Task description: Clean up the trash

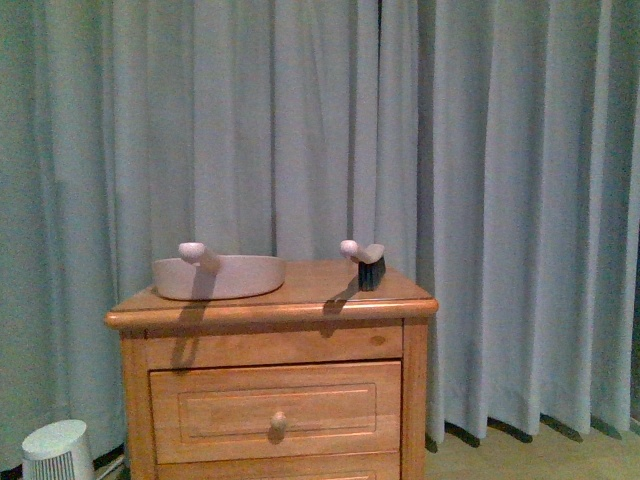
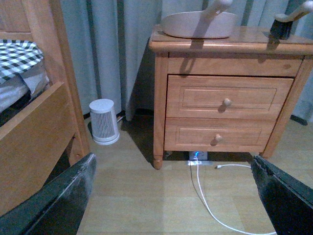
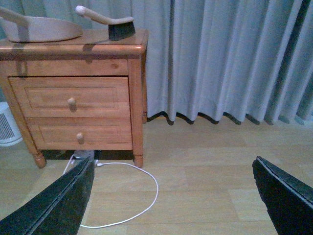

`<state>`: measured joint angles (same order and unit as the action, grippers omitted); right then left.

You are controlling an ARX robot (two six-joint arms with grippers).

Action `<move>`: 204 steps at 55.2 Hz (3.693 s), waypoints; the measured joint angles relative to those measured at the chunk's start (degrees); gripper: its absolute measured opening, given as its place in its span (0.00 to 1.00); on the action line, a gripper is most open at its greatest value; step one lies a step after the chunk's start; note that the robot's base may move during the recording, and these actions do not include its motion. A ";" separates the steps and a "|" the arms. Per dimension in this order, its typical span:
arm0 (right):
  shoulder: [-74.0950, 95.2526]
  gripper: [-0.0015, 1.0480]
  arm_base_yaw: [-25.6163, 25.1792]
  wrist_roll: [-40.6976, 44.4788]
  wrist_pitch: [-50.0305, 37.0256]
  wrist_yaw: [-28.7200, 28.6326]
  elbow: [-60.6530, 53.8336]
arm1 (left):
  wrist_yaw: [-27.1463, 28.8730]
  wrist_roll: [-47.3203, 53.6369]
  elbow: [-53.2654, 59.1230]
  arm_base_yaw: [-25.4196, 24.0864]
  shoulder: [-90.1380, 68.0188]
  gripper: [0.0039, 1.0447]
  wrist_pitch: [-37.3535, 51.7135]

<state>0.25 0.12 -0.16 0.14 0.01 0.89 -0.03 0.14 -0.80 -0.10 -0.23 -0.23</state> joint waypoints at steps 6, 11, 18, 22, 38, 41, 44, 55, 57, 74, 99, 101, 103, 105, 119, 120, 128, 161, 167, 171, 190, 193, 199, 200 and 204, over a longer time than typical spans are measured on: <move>-0.02 0.93 0.00 0.00 0.00 -0.02 0.00 | 0.02 -0.02 0.00 0.00 0.00 0.93 0.00; -0.02 0.93 0.00 0.00 0.00 -0.04 0.00 | 0.02 -0.02 0.00 0.00 0.00 0.93 0.00; 0.02 0.93 0.00 0.00 0.00 -0.04 0.00 | 0.00 -0.02 0.00 0.02 0.00 0.93 0.00; 0.02 0.93 0.00 0.00 0.00 -0.02 0.00 | 0.00 -0.02 0.00 0.00 0.00 0.93 0.00; 0.02 0.93 0.00 0.00 0.00 -0.04 0.00 | 0.02 -0.02 0.00 0.00 0.00 0.93 0.00; 0.02 0.93 0.00 0.00 0.00 -0.04 0.00 | 0.02 -0.02 0.00 0.02 0.00 0.93 0.00; 0.02 0.93 0.00 0.00 0.00 -0.04 0.00 | 0.02 -0.02 0.00 0.02 0.00 0.93 0.00; 0.00 0.93 0.00 0.00 0.00 -0.04 0.00 | 0.02 -0.02 0.00 0.00 0.02 0.93 0.00; 0.00 0.93 0.00 0.00 0.00 -0.04 0.00 | 0.02 -0.02 0.00 0.02 0.00 0.93 0.00; 0.00 0.93 0.00 0.00 0.00 -0.02 0.00 | 0.02 0.00 0.00 0.00 0.02 0.93 0.00; 0.00 0.93 0.00 0.00 0.00 -0.02 0.00 | -1.18 -0.68 -0.02 -0.20 -0.15 0.93 -0.11; 0.00 0.93 0.00 0.00 0.00 -0.02 0.00 | -9.31 -3.61 -0.63 -2.43 -1.66 0.93 -1.60; 0.00 0.93 0.00 0.00 0.00 -0.02 0.00 | -21.03 -8.37 -1.68 -6.62 -5.11 0.93 -3.50; -0.02 0.93 0.00 0.00 0.00 -0.22 0.00 | -31.26 -13.44 -1.97 -9.84 -8.83 0.93 -3.96; -0.02 0.93 0.00 0.00 0.00 -0.07 0.00 | -37.77 -19.43 -4.46 -6.01 -27.41 0.93 9.51; -0.02 0.93 0.00 0.00 0.00 -0.07 0.00 | -36.20 -18.62 -5.18 -4.94 -30.60 0.93 12.07; -0.02 0.93 0.00 0.00 0.00 -0.07 0.00 | -26.99 -13.22 -12.90 1.55 -50.58 0.93 22.08; -0.02 0.93 0.00 0.00 0.00 -0.07 0.00 | -8.24 7.10 -57.64 16.00 -86.31 0.93 1.99; -0.02 0.93 0.00 0.00 0.00 -0.07 0.00 | -5.84 8.81 -63.14 16.41 -91.19 0.93 -0.31; -0.02 0.93 0.00 0.00 0.00 -0.07 0.00 | -5.22 9.60 -66.38 17.03 -94.09 0.93 -2.10; -0.02 0.93 0.00 0.00 0.00 -0.07 0.00 | -0.52 10.71 -78.31 17.40 -107.06 0.93 -5.14; -0.02 0.93 0.00 0.00 0.00 -0.07 0.00 | 0.20 10.51 -80.08 16.87 -108.63 0.93 -5.55; -0.02 0.93 0.00 0.00 0.00 -0.07 0.00 | 1.55 10.58 -82.62 15.76 -110.55 0.93 -5.64; -0.02 0.93 0.00 0.00 0.00 -0.07 0.00 | 1.60 10.58 -82.79 15.65 -110.66 0.93 -5.68; -0.02 0.93 0.00 0.00 0.00 -0.07 0.00 | 1.99 11.08 -83.54 14.84 -111.49 0.93 -6.03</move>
<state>0.23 0.12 -0.16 0.14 -0.05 0.89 1.96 11.22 -84.34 14.74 -111.72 -6.26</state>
